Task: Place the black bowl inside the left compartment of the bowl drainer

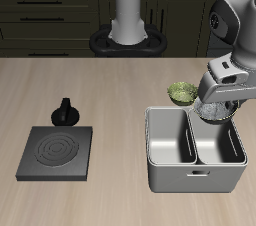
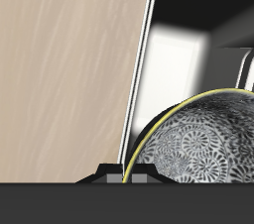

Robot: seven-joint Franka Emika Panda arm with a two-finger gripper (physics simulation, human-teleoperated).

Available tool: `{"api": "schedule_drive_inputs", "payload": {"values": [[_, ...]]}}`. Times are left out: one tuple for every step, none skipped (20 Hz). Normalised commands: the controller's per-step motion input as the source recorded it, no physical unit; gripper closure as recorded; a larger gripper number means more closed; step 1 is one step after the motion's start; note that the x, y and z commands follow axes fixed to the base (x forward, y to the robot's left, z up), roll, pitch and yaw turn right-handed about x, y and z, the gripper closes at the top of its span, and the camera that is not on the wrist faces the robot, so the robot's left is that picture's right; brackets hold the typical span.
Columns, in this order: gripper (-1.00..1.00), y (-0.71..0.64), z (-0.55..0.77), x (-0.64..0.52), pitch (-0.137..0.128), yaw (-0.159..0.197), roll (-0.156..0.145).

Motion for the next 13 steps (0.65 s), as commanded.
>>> {"api": "schedule_drive_inputs", "payload": {"values": [[-1.0, 0.02, 0.02, -0.29, -0.04, -0.034, 0.047], [-1.0, -0.1, -0.06, -0.03, 0.001, 0.016, -0.024], [-1.0, -0.16, -0.03, -0.06, 0.023, -0.031, 0.012], [-1.0, -0.06, 0.01, -0.04, -0.008, 0.012, 0.002], [-1.0, -0.1, 0.02, -0.04, -0.001, 0.0, -0.001], [-1.0, -0.08, 0.02, -0.05, -0.007, 0.011, 0.005], [-1.0, -0.07, 0.02, -0.05, 0.002, -0.004, -0.001], [-1.0, -0.08, 0.09, -0.07, -0.013, 0.022, 0.015], [-1.0, -0.15, 0.13, -0.07, -0.02, -0.017, -0.03], [-1.0, -0.18, 0.17, -0.16, -0.032, 0.003, 0.007], [-1.0, -0.03, 0.07, -0.05, -0.011, -0.001, 0.003], [-1.0, -0.09, 0.17, -0.15, -0.024, -0.023, -0.01], [-1.0, -0.03, 0.2, -0.23, -0.005, -0.057, 0.028]]}}
